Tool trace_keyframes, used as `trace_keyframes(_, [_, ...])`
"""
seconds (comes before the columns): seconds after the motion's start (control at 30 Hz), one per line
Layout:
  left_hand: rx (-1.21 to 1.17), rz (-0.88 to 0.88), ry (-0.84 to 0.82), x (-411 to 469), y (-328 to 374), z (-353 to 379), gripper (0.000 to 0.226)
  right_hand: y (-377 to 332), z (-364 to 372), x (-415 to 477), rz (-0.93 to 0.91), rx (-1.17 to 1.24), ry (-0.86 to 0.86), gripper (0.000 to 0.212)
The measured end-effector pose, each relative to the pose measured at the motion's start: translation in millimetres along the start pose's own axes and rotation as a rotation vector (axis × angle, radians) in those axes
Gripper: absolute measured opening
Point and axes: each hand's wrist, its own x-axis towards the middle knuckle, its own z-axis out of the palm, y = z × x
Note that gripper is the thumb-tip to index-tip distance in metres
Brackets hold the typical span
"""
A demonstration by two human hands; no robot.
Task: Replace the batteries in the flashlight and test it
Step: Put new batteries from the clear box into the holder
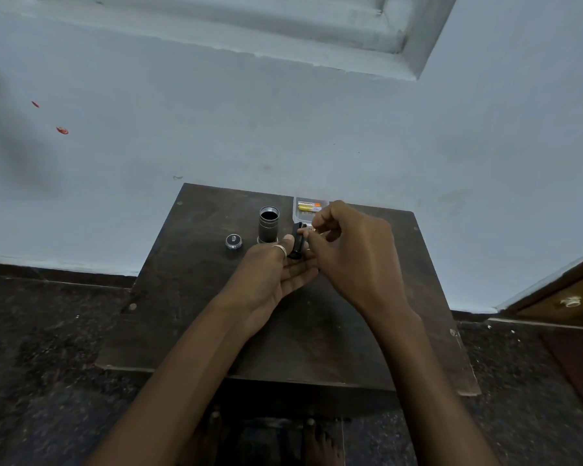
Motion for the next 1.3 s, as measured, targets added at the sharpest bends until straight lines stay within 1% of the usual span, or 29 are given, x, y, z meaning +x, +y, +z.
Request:
trace_keyframes(0.13, [-0.005,0.009,-0.020,-1.0,1.3,-0.3,0.028,-0.9,-3.2,-5.6,-0.056,-0.127,-0.022,0.009])
trace_keyframes(0.3, [0.017,0.016,-0.010,-2.6,1.5,0.8,0.027,-3.0,-2.3,-5.9,-0.064,-0.144,-0.043,0.010])
trace_keyframes(0.37, [0.022,0.014,-0.017,-2.9,1.5,1.7,0.027,-2.9,-2.1,-5.7,-0.060,-0.120,-0.055,0.010])
trace_keyframes(0.47, [0.024,0.015,-0.036,-2.8,0.8,2.9,0.024,-0.2,0.7,-4.3,-0.045,-0.024,-0.089,0.010])
trace_keyframes(0.57, [0.016,0.021,-0.032,-4.1,2.2,3.0,0.028,6.4,2.0,-0.2,-0.014,0.081,-0.116,0.012])
trace_keyframes(0.63, [0.016,0.030,-0.044,-5.9,3.8,2.5,0.029,9.4,1.1,2.4,0.024,0.137,-0.152,0.021])
trace_keyframes(0.73, [0.029,0.028,-0.044,-7.1,4.2,2.6,0.028,14.9,1.1,6.4,0.094,0.192,-0.246,0.056])
trace_keyframes(0.8, [0.040,0.020,-0.042,-6.4,3.8,2.0,0.027,18.5,1.6,8.0,0.132,0.257,-0.278,0.067])
trace_keyframes(0.9, [0.061,0.010,-0.043,-7.2,4.7,2.1,0.027,21.3,0.5,9.0,0.136,0.292,-0.269,0.066])
trace_keyframes(1.07, [0.164,-0.001,-0.046,-9.7,6.7,3.4,0.018,18.8,0.0,7.9,0.063,0.217,-0.251,0.060])
trace_keyframes(1.17, [0.184,0.024,-0.031,-9.3,6.7,3.3,0.017,19.2,1.2,6.7,0.013,0.179,-0.258,0.065])
trace_keyframes(1.3, [0.189,0.060,-0.046,-11.4,5.8,6.2,0.025,18.6,0.0,6.0,0.032,0.206,-0.267,0.075])
